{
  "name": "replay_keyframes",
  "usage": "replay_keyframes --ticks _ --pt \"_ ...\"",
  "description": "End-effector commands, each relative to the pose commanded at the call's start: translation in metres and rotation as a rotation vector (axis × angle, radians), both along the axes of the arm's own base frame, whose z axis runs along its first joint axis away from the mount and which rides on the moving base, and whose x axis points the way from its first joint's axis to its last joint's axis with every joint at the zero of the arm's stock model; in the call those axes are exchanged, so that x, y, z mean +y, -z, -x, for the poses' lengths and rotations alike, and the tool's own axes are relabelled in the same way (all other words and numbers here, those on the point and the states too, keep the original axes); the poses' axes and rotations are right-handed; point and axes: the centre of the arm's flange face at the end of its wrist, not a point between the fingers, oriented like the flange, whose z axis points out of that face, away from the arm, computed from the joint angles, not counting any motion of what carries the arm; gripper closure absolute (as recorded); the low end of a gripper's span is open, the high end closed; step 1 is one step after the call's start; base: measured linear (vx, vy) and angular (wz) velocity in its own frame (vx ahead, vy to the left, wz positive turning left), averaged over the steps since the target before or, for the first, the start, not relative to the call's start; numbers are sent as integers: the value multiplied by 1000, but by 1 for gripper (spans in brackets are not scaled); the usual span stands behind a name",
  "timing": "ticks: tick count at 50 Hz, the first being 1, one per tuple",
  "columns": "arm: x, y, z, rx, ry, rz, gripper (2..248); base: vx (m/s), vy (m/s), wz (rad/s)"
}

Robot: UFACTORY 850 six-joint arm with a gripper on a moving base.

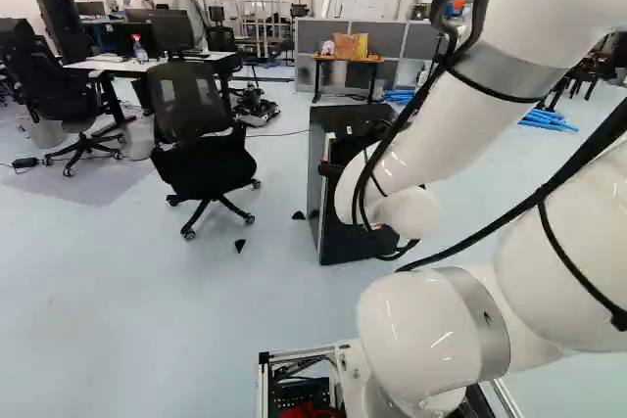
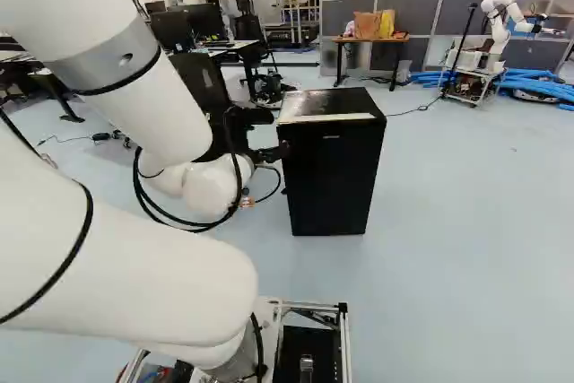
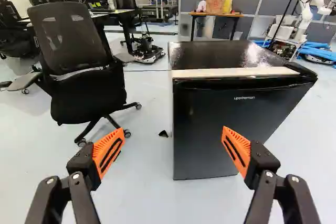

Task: Grab a drink from the fridge

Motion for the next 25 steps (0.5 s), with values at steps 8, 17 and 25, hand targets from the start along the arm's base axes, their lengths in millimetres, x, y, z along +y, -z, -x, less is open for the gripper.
replay_keyframes --ticks 8,17,25 --pt "0 0 0 0 0 0 3 29 25 -5" --pt "0 0 0 0 0 0 3 9 9 0" --pt "0 0 0 0 0 0 3 0 0 0"
